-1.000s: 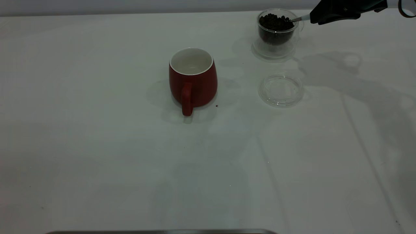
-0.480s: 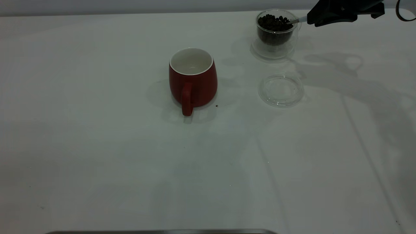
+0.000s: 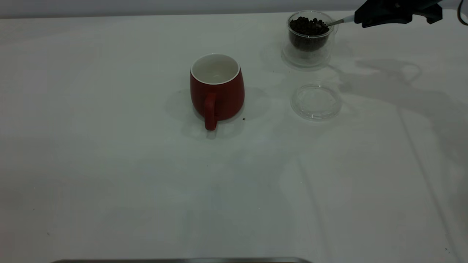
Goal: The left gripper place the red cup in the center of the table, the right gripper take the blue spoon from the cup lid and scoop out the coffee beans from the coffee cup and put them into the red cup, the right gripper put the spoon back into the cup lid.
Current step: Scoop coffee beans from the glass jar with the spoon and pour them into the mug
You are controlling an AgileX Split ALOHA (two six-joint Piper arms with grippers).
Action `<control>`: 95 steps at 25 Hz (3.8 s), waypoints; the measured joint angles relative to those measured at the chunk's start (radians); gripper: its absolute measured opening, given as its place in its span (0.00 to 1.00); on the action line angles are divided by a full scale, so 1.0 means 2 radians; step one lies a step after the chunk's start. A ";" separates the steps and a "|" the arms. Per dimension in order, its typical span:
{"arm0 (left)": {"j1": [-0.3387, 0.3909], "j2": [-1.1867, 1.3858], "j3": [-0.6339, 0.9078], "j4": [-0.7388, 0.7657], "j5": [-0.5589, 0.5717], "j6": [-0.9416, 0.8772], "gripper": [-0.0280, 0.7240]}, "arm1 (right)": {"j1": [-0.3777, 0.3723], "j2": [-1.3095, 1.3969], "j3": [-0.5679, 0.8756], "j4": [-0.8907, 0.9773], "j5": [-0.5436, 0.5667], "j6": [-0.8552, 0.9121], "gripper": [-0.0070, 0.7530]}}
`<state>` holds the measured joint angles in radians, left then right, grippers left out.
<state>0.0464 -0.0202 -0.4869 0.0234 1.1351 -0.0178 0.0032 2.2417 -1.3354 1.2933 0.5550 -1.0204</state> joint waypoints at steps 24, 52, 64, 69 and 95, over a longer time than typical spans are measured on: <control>0.000 0.000 0.000 0.000 0.000 0.000 0.82 | -0.036 0.068 -0.001 0.141 0.097 -0.013 0.16; 0.000 0.000 0.000 0.000 0.000 0.002 0.82 | -0.077 0.093 -0.002 0.177 0.200 0.038 0.16; 0.000 0.000 0.000 0.000 0.000 0.002 0.82 | -0.080 0.093 -0.002 0.176 0.228 0.032 0.16; 0.000 0.000 0.000 0.000 0.000 0.002 0.82 | -0.080 0.093 -0.002 0.176 0.259 0.023 0.16; 0.000 0.000 0.000 0.000 0.000 0.000 0.82 | -0.049 0.093 -0.002 0.157 0.292 0.016 0.16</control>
<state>0.0464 -0.0202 -0.4869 0.0225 1.1351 -0.0171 -0.0951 2.4276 -1.3388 1.6064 1.1388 -0.9885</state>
